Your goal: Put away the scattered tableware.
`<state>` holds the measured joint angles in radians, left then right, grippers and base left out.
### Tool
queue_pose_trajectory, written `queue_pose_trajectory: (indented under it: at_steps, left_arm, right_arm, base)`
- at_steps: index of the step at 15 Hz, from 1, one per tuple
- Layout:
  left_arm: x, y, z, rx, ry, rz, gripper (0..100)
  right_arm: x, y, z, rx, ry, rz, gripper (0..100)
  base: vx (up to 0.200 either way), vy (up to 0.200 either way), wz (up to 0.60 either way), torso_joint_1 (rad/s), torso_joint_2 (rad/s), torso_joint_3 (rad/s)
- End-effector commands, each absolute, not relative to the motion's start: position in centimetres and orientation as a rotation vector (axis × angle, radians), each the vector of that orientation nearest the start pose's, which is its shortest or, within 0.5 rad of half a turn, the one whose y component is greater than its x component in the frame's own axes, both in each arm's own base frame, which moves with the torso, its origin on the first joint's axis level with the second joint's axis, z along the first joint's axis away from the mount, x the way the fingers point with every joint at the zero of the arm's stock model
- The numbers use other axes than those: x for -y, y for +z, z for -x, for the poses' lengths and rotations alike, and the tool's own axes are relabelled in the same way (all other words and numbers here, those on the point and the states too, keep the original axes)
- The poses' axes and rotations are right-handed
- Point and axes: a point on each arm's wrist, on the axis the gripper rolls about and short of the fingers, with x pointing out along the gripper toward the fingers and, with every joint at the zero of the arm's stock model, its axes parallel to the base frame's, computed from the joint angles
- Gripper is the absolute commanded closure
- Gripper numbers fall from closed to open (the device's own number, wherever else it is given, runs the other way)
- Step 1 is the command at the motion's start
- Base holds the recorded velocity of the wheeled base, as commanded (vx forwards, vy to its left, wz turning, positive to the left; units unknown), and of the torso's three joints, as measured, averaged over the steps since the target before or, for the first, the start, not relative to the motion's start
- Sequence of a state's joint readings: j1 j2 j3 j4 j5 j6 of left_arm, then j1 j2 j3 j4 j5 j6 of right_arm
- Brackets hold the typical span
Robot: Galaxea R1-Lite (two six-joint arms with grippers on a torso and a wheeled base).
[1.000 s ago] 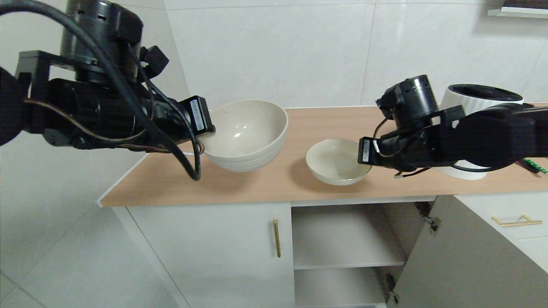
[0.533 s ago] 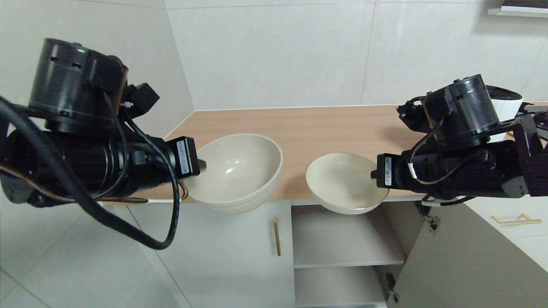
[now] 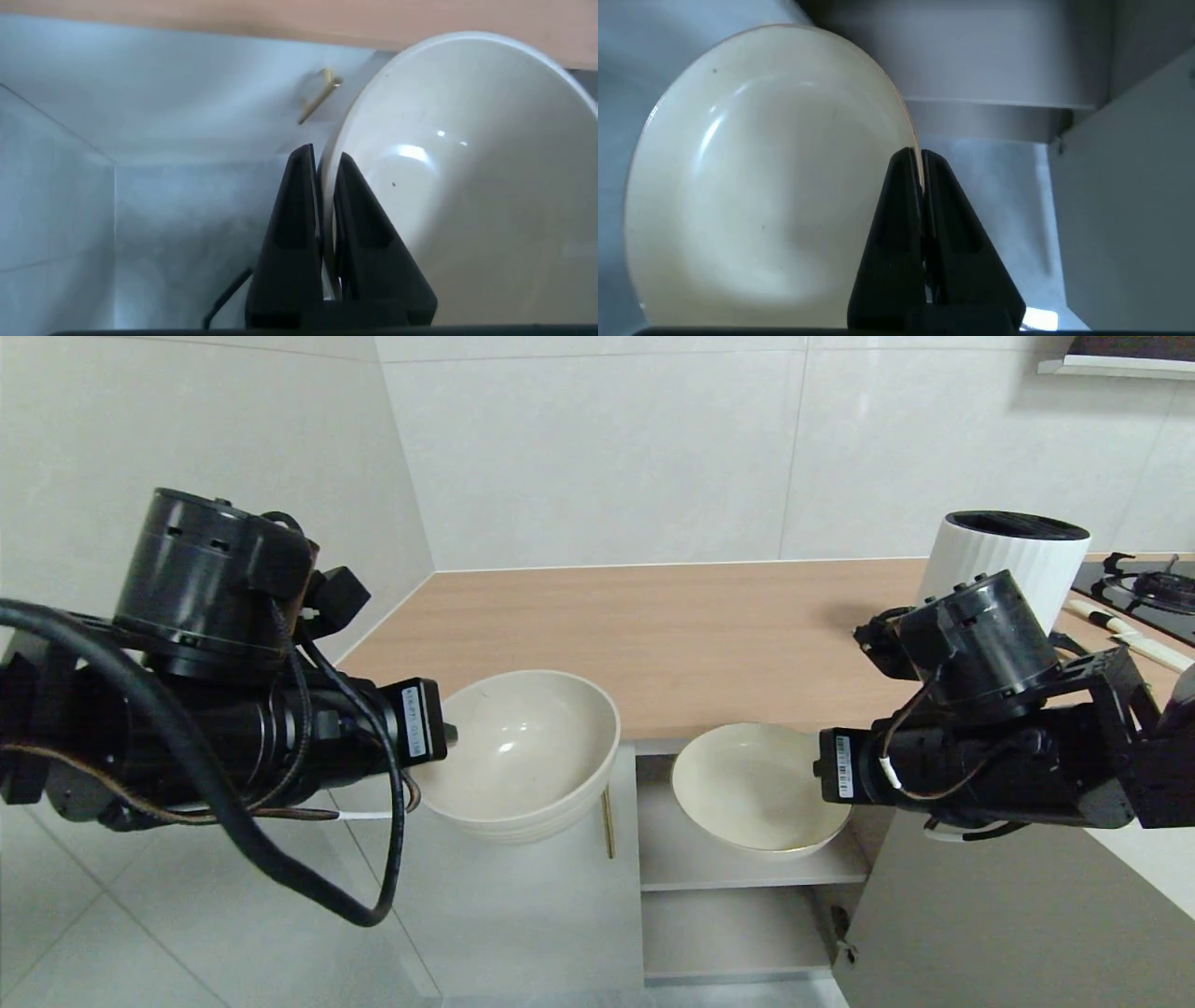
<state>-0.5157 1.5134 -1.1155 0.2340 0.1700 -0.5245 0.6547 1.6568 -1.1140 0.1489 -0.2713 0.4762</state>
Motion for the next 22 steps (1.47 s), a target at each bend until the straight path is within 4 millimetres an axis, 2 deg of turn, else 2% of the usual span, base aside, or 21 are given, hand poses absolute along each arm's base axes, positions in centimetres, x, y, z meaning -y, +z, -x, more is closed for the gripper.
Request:
queue_pose_trajectory:
  at_steps: [1,7,15,22]
  left_arm:
    - [13.0,22.7,-23.2,-0.715,-0.161,0.266,100]
    - [13.5,21.9,-23.3,-0.729,-0.172,0.255,100]
    - [13.6,21.5,-23.6,-0.742,-0.166,0.248,100]
    - [13.6,21.5,-23.6,-0.741,-0.165,0.249,100]
  right_arm:
    - [-17.9,18.9,-24.2,-0.744,0.186,-0.116,100]
    - [-18.9,17.2,-24.1,-0.733,0.130,-0.076,100]
    - [-20.3,14.9,-24.4,-0.758,0.128,-0.033,100]
    - [-21.1,13.3,-24.3,-0.801,0.131,0.006,100]
  base:
    - [0.000,0.000,0.00,0.000,0.00,0.000]
    - [0.000,0.000,0.00,-0.046,0.14,0.087]
    - [0.000,0.000,0.00,-0.137,0.46,0.314]
    - [0.000,0.000,0.00,-0.058,0.41,0.342]
